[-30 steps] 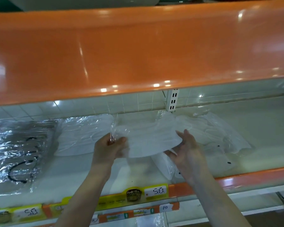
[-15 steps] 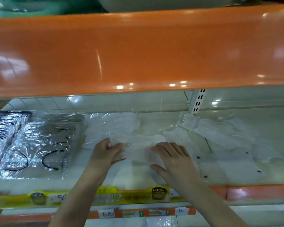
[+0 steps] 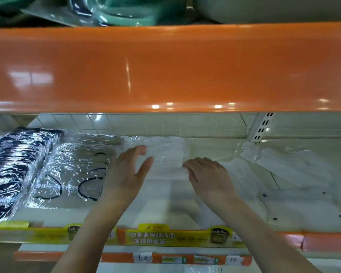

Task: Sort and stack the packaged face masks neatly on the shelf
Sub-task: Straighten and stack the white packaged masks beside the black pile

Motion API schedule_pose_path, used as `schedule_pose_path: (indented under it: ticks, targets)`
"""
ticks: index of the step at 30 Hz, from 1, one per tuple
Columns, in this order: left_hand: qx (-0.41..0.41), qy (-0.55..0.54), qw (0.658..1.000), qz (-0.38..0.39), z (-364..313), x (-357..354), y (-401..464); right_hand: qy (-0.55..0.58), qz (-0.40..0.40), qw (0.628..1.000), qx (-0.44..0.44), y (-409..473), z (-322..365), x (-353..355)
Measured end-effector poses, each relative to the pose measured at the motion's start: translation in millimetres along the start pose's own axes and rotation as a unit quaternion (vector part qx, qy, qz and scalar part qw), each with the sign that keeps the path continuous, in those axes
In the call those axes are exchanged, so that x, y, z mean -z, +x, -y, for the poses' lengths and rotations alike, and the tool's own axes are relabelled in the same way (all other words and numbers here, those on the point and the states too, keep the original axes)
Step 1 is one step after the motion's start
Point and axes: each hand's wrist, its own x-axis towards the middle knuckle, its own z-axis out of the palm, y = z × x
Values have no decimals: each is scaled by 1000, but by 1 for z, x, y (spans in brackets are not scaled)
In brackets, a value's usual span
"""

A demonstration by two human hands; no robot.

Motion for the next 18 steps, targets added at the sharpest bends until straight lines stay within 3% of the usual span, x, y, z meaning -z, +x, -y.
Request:
schedule_pose_path:
  ticks: [2, 3, 8, 11, 15, 18]
  targets:
    - [-38, 109, 990, 75, -7, 6, 7, -13, -25, 1000, -4, 15, 9, 4]
    - [-63, 161, 982, 70, -6, 5, 12, -18, -44, 999, -2, 23, 12, 6]
    - [-163, 196, 958, -128, 7, 1, 28, 5, -100, 995, 16, 44, 30, 5]
    - [-167, 172, 963, -120, 24, -11, 35, 16, -46, 999, -22, 38, 33, -15]
    - [-136, 157, 977, -49, 49, -36, 25, 35, 101, 985, -135, 21, 33, -45]
    - [-129, 163, 978, -21, 60, -45, 14, 18, 166, 974, -152, 12, 32, -53]
